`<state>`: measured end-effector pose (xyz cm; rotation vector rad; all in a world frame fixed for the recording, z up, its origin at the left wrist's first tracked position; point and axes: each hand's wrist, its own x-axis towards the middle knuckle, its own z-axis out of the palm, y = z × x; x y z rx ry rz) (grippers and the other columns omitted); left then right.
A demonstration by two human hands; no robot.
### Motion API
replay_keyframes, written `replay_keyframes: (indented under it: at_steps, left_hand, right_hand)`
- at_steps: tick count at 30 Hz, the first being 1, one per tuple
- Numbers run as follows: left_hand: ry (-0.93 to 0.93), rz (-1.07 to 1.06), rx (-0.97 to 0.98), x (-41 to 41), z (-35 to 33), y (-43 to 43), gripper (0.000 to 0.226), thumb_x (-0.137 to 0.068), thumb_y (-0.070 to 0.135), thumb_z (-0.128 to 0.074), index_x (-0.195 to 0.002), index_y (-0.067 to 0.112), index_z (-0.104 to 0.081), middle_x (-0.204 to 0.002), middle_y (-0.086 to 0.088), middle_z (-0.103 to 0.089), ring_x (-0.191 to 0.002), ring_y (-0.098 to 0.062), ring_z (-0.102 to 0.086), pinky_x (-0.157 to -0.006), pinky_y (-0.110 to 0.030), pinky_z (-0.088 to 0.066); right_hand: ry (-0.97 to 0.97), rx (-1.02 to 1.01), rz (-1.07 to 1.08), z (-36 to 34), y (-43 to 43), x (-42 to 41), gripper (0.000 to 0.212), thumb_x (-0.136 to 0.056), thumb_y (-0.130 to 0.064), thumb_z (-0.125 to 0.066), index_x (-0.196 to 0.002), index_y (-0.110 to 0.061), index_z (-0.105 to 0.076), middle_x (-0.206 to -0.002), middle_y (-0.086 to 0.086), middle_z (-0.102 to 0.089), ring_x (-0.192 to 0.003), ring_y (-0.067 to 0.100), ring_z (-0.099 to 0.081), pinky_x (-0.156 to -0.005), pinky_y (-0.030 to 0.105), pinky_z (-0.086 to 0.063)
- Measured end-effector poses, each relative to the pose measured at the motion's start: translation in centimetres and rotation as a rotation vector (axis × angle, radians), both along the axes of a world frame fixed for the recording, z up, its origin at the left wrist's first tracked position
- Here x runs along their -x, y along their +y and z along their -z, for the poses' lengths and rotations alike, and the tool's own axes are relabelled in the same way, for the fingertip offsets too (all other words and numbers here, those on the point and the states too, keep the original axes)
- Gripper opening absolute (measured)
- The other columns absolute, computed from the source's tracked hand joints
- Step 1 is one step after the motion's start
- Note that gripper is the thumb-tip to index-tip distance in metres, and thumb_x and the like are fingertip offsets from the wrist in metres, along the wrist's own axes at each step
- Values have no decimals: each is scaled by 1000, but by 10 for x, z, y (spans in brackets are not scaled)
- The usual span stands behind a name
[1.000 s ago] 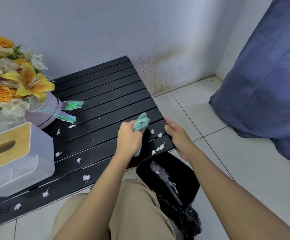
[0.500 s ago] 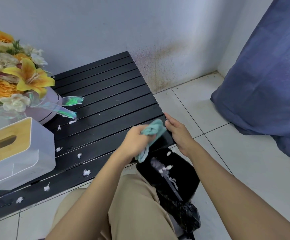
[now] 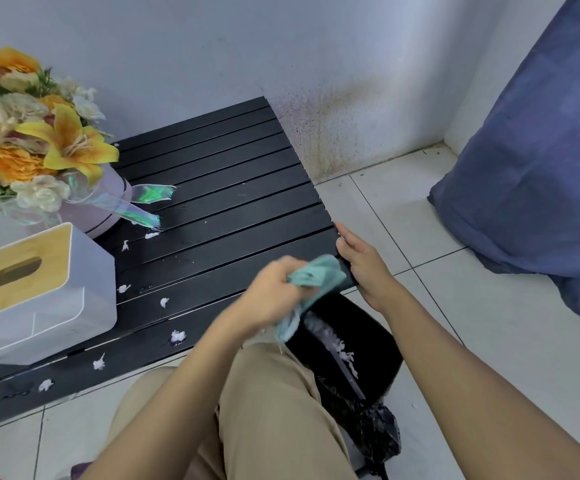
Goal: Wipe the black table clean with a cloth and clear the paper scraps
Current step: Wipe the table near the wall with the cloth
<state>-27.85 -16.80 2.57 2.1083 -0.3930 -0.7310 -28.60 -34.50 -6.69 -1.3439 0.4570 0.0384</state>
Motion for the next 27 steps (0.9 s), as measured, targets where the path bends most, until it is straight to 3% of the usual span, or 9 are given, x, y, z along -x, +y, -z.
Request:
replay_keyframes:
  at_steps: [4,6,10,14,18,22,24,26,27]
  left_hand:
    - [-347,-298,-81,-48,3,-4,29,-88,5,-50,-105,20,-69,-91,-2,-67,-79,-19,-58,-66,-30,-44]
    - [-417,-378,-89,-57,10,-16,53,-80,-6,-43,-119,22,-64,-104,-3,-68,-88,-23,-60,-74,-31,-50]
    - [-491,-210,-278,-36,30,-40,58,-75,-11,-41,-127,12,-53,-124,-7,-58,-115,-29,-48,-110,-38,-31]
    - [-531,-23,-232,1,36,-39,64,-72,-11,-41,-131,11,-50,-129,-8,-56,-122,-29,-48,-113,-31,-23]
    - [-457,143,-175,30,29,-22,71,-76,-9,-42,-140,19,-46,-148,1,-44,-138,-15,-38,-117,-25,-18]
    - [-151,217,-4,11,16,6,51,-83,-1,-51,-124,25,-65,-126,10,-65,-118,-1,-57,-103,-24,-43]
    - [-5,270,29,-6,4,22,26,-87,13,-65,-109,24,-72,-104,11,-73,-96,0,-65,-90,-24,-51]
    - [-19,245,-29,-22,-8,40,12,-86,21,-68,-96,23,-73,-83,13,-70,-74,-3,-60,-73,-25,-50]
    - [-61,208,-71,-31,-13,50,7,-86,23,-66,-90,24,-72,-72,14,-65,-67,-5,-55,-66,-25,-46]
  right_hand:
    - [2,-33,12,-4,2,1,43,-102,-17,-46,-145,-22,-43,-142,-7,-52,-129,7,-50,-113,35,-37]
    - [8,-27,5,-5,2,2,43,-102,-18,-46,-145,-23,-44,-140,-8,-54,-126,7,-52,-111,35,-39]
    - [10,28,-9,-5,2,2,43,-102,-21,-46,-145,-27,-43,-147,-11,-45,-133,3,-41,-115,29,-30]
    - [31,1,0,-4,1,1,42,-101,-21,-48,-142,-31,-46,-146,-7,-47,-132,10,-46,-113,34,-35]
    - [25,14,16,-5,1,2,41,-102,-21,-47,-142,-28,-47,-142,-10,-51,-128,8,-50,-111,33,-39]
    - [16,80,16,-3,2,1,42,-101,-19,-48,-143,-23,-47,-142,-8,-52,-129,7,-48,-113,33,-36]
    - [35,139,21,-8,4,1,41,-101,-19,-49,-141,-25,-49,-138,-10,-54,-124,5,-51,-102,21,-44]
    - [40,203,28,-16,8,3,37,-100,-18,-49,-136,-27,-53,-129,-8,-60,-113,5,-58,-84,15,-50]
    - [43,277,43,-19,9,3,36,-99,-19,-50,-134,-27,-55,-129,-6,-60,-112,9,-59,-86,21,-52]
